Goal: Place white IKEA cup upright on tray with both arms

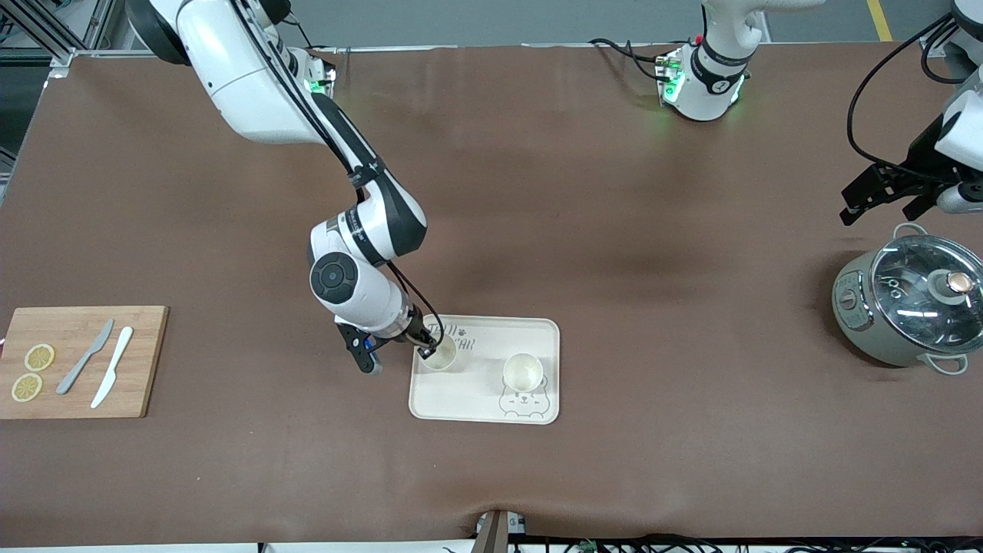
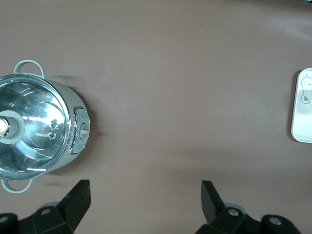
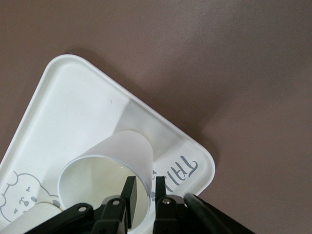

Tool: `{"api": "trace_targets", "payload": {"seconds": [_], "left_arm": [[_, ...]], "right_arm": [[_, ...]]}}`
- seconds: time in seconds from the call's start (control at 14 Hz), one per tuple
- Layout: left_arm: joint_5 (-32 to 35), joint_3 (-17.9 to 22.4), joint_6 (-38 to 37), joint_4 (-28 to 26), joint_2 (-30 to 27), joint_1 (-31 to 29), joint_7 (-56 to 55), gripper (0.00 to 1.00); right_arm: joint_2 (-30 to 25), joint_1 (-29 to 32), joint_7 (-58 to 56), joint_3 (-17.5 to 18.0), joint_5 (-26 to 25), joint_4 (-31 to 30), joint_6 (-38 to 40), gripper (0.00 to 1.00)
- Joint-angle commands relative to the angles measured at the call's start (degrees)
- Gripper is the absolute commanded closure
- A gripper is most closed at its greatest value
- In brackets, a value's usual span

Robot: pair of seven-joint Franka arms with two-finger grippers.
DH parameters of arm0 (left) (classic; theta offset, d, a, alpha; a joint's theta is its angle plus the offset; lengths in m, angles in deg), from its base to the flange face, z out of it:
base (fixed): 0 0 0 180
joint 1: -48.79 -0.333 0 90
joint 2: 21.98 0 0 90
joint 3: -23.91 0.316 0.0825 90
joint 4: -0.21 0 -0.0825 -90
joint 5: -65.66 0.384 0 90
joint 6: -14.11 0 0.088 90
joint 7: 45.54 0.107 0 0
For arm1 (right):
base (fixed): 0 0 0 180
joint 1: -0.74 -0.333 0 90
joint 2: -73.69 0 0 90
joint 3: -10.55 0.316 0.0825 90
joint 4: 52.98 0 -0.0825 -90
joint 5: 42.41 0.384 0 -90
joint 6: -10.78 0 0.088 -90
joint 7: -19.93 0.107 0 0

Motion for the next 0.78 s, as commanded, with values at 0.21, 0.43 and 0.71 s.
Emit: {"api": "trace_targets", "payload": {"seconds": [0.21, 0.43, 0.71], "left_arm": [[-0.77, -0.25, 0.25, 1.41, 1.10, -0.39, 0.68, 0.00], [-0.86, -0.25, -0.45, 4.12, 2.50, -0.30, 0.77, 0.00], [-1.20, -0.25, -0.63, 4.92, 2.86, -0.39, 0.42, 0.00]], "right_arm": [[0.60, -0.71, 1.04, -0.70, -0.09, 1.63, 0.56, 0.53], [0.42, -0.62, 1.04, -0.87, -0.09, 1.72, 0.74, 0.03], [-0.28, -0.36, 1.13, -0.87, -0.18, 1.81, 0.91, 0.00]]}}
